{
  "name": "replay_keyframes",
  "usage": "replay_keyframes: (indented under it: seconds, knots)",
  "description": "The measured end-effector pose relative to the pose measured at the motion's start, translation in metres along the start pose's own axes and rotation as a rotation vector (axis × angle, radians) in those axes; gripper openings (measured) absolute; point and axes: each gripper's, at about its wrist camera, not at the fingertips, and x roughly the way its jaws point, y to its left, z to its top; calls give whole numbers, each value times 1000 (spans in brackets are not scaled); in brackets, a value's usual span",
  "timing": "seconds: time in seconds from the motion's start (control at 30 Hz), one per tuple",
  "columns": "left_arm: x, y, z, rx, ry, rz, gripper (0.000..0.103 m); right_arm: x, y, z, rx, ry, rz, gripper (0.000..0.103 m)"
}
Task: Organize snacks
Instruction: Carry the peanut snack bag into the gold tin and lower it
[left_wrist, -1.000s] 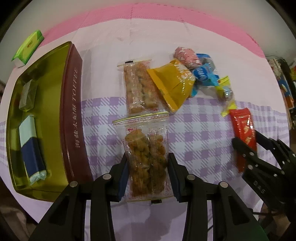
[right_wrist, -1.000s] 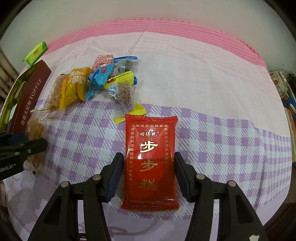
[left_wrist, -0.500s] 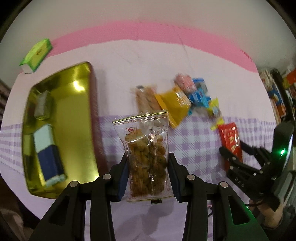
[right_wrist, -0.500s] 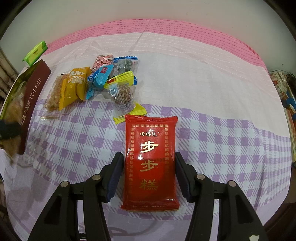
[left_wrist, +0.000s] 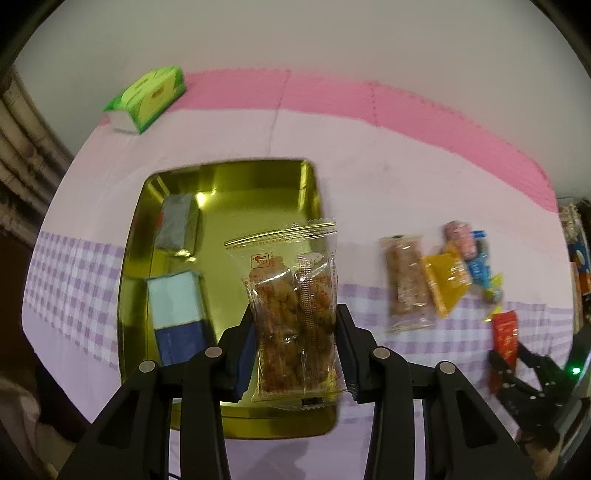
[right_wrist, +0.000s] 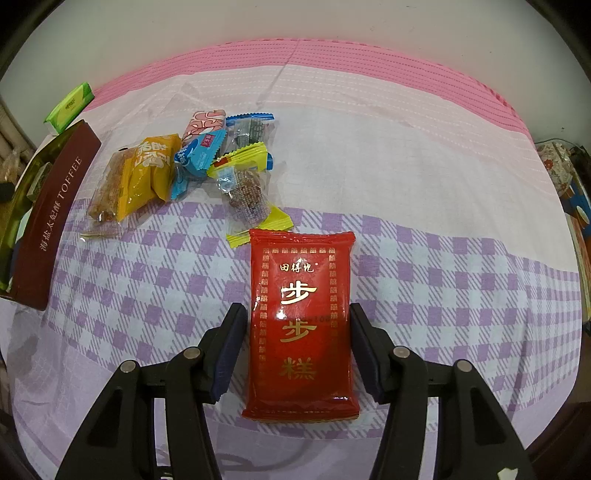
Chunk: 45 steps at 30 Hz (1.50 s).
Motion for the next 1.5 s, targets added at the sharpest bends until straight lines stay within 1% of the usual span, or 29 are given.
replay_keyframes:
  seconds: [0.17, 0.33, 0.7, 1.1, 1.5]
  knots:
    - [24, 8, -8, -2, 51, 33, 40, 0, 0, 0, 0, 0, 0, 54]
    - [38, 10, -13, 4, 79, 61, 40, 0, 1, -1, 1, 0, 0, 54]
    - [56, 2, -20, 41, 126, 66, 40, 0, 0, 0, 1, 0, -1, 54]
    - [65, 1, -21, 35, 153, 62, 41, 0, 1, -1, 2, 1, -2, 55]
    - [67, 3, -23, 31, 151, 56, 41, 0, 2, 0, 2, 3, -3, 55]
